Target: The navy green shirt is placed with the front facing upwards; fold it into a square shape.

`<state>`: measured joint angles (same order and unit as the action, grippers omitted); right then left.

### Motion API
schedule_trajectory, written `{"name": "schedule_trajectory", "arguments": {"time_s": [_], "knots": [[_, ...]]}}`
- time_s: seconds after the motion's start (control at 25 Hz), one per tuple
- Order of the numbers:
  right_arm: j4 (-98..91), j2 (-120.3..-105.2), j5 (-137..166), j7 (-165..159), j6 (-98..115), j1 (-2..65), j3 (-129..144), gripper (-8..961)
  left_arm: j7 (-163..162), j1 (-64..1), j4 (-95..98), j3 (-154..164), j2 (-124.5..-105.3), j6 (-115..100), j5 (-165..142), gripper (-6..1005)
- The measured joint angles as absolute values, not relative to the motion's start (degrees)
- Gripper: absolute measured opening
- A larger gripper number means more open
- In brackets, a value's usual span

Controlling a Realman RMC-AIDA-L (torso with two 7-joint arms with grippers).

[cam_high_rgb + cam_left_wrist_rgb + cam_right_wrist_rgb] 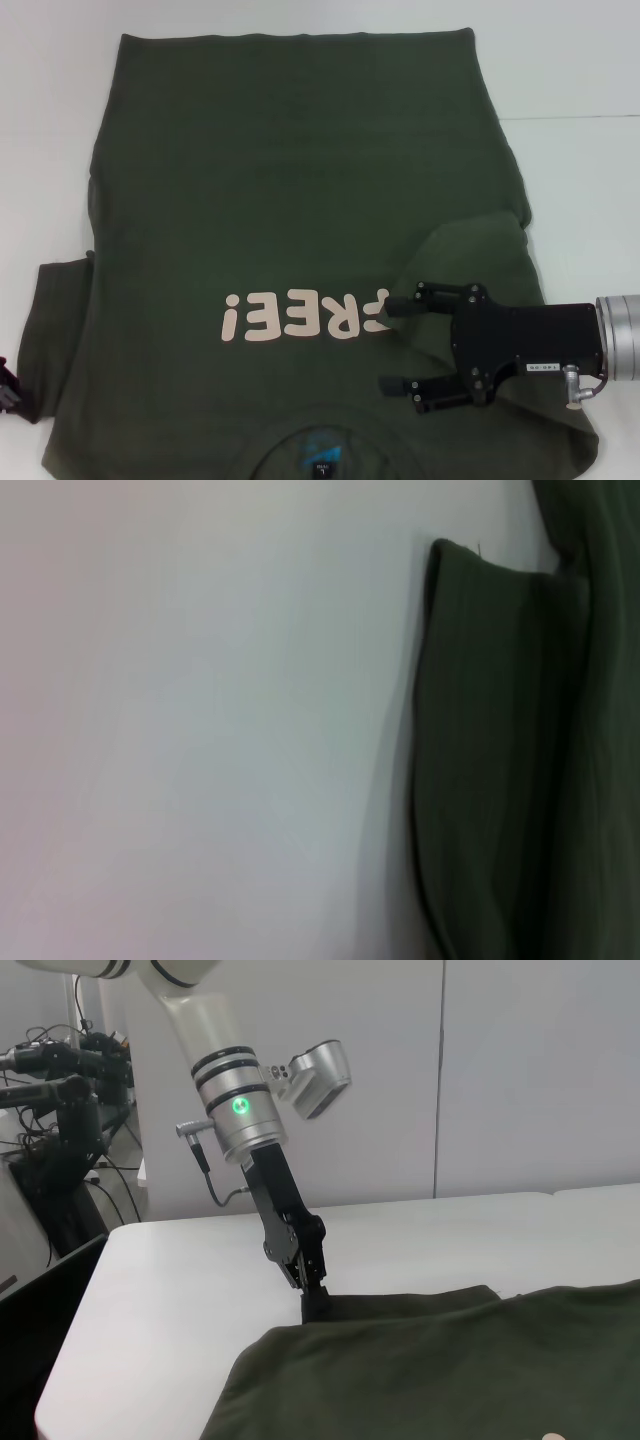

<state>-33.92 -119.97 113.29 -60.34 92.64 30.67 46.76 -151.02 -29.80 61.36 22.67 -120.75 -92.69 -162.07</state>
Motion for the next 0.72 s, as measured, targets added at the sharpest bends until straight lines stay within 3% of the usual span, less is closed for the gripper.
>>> {"name": "schedule_trajectory", "arguments": {"time_s": [0.24,0.72], "knots": [[-33.92,-119.97,113.29,-60.35,92.64,30.76,46.76,898,-150.72,-29.86,61.35,23.11,-120.82,-92.58,-162.07,-1],[-33.83,-119.96,113.28,-60.57,92.53,30.69,46.31,899,-149.71,-27.81,66.76,24.34,-121.50,-85.86,-163.73,0]]}}
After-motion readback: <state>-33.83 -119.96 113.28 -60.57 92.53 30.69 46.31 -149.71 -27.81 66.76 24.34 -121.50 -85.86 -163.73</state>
